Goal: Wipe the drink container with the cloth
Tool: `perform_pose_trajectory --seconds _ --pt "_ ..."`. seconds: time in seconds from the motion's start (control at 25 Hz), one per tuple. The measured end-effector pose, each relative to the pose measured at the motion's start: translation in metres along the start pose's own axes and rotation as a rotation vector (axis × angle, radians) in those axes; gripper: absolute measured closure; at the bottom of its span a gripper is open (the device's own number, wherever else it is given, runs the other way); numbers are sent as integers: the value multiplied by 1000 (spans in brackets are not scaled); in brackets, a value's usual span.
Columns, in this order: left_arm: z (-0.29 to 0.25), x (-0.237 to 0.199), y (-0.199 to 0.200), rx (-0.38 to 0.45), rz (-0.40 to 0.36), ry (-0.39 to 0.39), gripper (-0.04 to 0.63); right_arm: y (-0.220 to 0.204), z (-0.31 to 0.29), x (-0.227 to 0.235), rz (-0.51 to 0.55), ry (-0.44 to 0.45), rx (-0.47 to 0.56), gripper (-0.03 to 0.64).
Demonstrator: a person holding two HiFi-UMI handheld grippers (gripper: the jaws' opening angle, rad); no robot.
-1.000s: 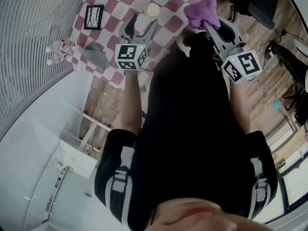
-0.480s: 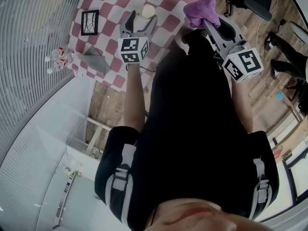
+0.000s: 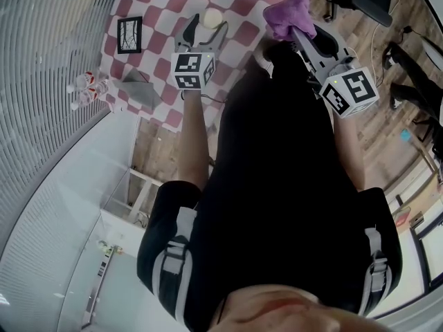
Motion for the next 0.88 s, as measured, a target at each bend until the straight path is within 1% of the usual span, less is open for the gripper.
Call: perform_pose_trajectory --seconds 0.24,0.32,0.56,0.72,0.88 --pt "0 0 0 10 -1 -10 275 -2 -1 2 -7 -3 2 520" --pt "0 -1 -1 10 -6 -4 310 -4 0 3 -10 -4 3 520" --pt "1 -4 -2 18 -14 -1 313 -4 -1 4 -15 -9 7 520" --pt "2 -5 -2 19 18 1 313 -4 -1 5 -15 -12 6 520" --pt "3 -8 -2 23 85 2 318 -5 -1 5 -12 -11 4 520"
Point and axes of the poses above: the fingertips, and each gripper's own axes: z backward along the fingers, x to its right, y out of its top, the point moved 2 cm from there along z, backward along the fingers, and after that the axes turned 6 degrees about -x, right-handed, at the moved point
